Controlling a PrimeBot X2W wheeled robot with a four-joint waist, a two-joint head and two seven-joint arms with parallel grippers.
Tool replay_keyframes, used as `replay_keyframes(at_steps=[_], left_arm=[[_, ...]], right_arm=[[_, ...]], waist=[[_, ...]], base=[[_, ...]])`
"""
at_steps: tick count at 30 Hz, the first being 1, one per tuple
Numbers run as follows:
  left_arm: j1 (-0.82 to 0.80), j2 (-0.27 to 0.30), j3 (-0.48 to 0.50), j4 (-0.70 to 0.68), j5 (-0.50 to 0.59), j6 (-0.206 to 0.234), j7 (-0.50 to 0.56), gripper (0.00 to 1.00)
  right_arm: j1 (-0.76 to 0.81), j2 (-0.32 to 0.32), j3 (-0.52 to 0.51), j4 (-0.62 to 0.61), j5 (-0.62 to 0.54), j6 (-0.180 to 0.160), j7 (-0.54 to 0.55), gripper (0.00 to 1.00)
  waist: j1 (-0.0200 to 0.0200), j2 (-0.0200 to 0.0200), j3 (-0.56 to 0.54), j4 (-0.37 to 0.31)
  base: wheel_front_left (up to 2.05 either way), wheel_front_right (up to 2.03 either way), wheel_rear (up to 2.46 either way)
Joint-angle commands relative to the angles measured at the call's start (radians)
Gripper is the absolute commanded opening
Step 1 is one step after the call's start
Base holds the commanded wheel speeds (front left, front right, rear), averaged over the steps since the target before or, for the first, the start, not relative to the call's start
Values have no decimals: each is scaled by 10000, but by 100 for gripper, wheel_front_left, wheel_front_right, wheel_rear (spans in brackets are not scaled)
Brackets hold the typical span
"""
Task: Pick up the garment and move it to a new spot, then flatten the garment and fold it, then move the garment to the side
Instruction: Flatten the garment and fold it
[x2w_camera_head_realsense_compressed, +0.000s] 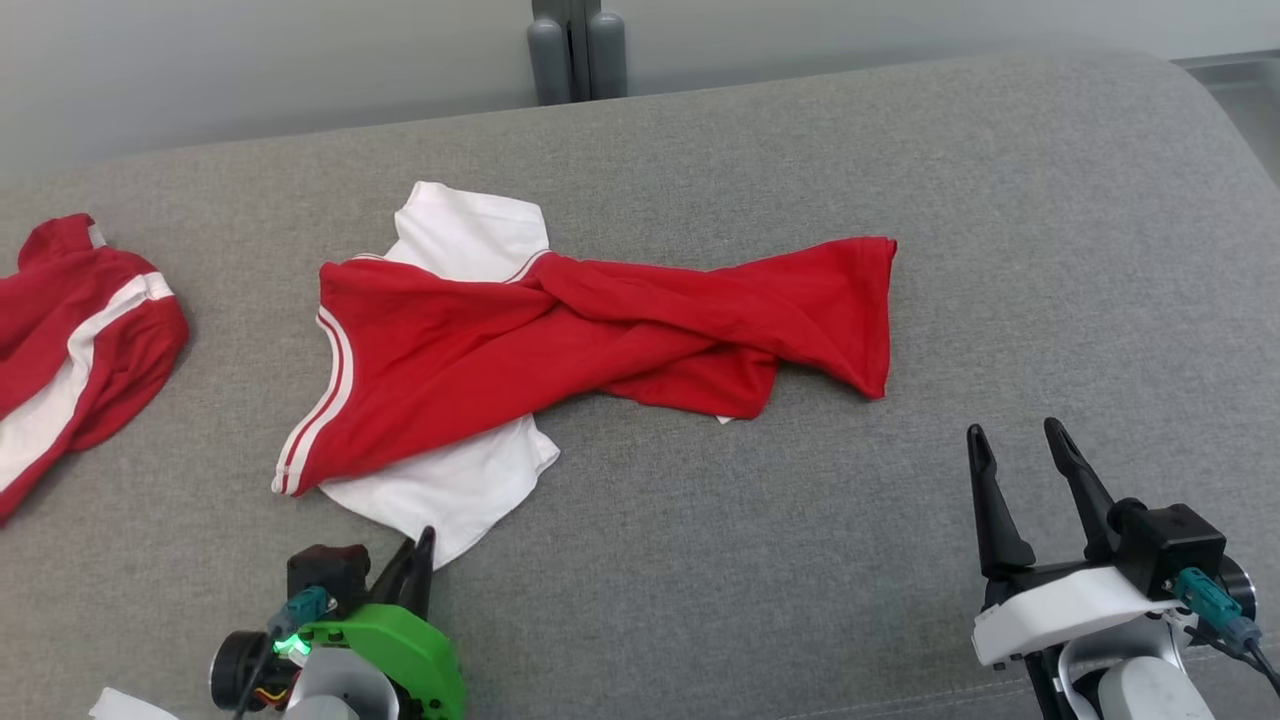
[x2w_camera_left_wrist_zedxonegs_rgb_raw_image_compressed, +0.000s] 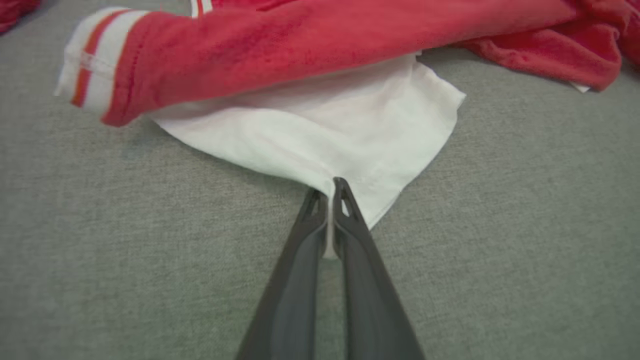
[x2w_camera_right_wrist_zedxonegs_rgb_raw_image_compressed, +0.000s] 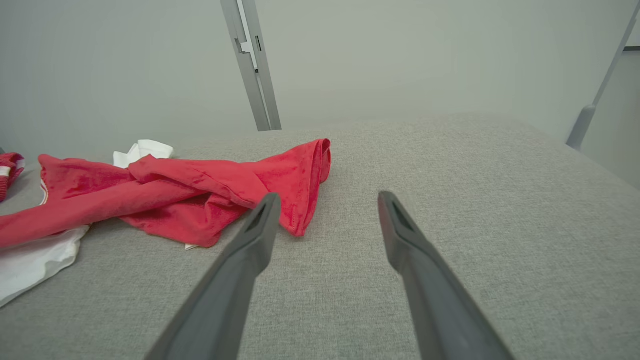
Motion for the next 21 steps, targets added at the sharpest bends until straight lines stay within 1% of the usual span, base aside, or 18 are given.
replay_keyframes(at_steps=[1, 5, 10, 17, 21], left_arm=[[-143, 128, 111, -183, -116, 93, -94, 0], [-9, 349, 282, -999, -155, 269, -132, 0], [541, 761, 473, -2498, -156, 632, 323, 0], [2035, 1150, 801, -4620, -405, 1329, 1339, 0], [2995, 1238, 1005, -5093, -721, 1621, 1731, 0]], right_arm=[[150, -17, -35, 14, 49, -7, -52, 100], [259, -19, -131, 67, 87, -7, -87, 100], [387, -19, -215, 150, 144, -7, -137, 100], [385, -20, -404, 231, 169, -7, -191, 100], [350, -20, -451, 261, 137, -7, -217, 100]], waist=[[0, -1, -155, 146], [0, -1, -415, 472], [0, -1, -587, 878], [0, -1, -630, 1318], [0, -1, -577, 1415]], base=[[0, 0, 0], [0, 0, 0], [0, 0, 0], [0, 0, 0], [0, 0, 0]])
